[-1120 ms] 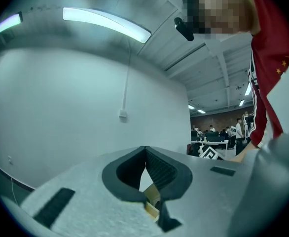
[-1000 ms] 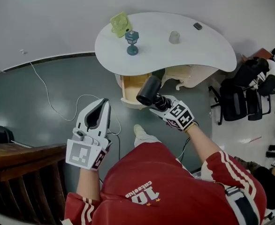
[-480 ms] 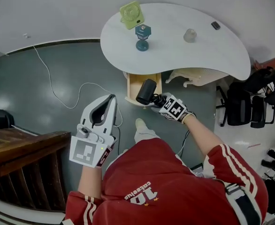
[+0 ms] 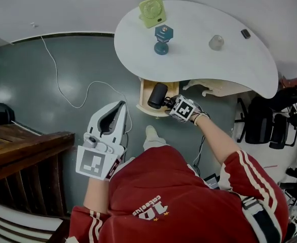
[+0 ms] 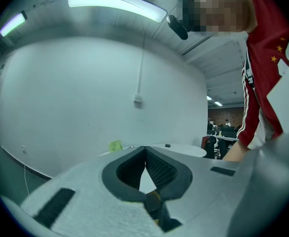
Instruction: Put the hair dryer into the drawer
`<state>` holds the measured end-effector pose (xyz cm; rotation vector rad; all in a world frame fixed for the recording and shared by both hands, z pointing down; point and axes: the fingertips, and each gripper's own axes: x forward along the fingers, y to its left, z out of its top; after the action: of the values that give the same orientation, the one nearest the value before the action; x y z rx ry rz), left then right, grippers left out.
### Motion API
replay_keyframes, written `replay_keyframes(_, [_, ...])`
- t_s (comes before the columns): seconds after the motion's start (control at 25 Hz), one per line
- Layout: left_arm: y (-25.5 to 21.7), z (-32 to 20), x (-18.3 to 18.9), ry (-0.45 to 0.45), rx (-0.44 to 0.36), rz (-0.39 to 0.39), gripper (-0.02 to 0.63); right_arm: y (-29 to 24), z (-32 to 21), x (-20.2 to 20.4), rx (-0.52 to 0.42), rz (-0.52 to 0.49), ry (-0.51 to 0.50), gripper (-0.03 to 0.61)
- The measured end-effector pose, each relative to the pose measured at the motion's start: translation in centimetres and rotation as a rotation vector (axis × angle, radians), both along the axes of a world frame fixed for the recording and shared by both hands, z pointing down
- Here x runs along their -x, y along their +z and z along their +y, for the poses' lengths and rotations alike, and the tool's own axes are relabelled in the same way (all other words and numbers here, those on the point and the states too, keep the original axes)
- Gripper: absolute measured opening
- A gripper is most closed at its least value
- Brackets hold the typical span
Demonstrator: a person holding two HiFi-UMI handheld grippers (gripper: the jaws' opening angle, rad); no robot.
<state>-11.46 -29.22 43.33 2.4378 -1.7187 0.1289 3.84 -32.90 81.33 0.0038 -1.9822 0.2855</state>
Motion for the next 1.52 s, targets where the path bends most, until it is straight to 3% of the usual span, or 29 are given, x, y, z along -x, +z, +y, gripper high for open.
replay_keyframes(0.24, [1.3,-0.5,-0.1,-0.022,0.085,-0.066,0.0,1.9,-2.0,1.5,-0.091,0.028,-0.126,0.255])
replay_keyframes(0.56, [2.4,-1.2,1.1,-0.056,0.131,-0.069,0.0,6.1,-5.7,2.5,-0.153,0.132,-0.073,0.256])
replay_keyframes(0.8, [3.3,-1.1,2.1,-0.086,0.168,-0.071,0.0,9.1,-8.5,3.1,-0.249,0.24,-0.059,0.259])
replay_keyframes(1.16, [4.2,-0.4,3.5,-0.134,0.214,-0.082,0.0,12.8,-10.0,3.6,-0.278,0.377,0.016,0.265])
replay_keyframes(1.52, [4.2,0.2,3.9,-0.145,0.228,-0.087,0.0,13.9,-9.6,4.6,-0.331,0.382,-0.01,0.304])
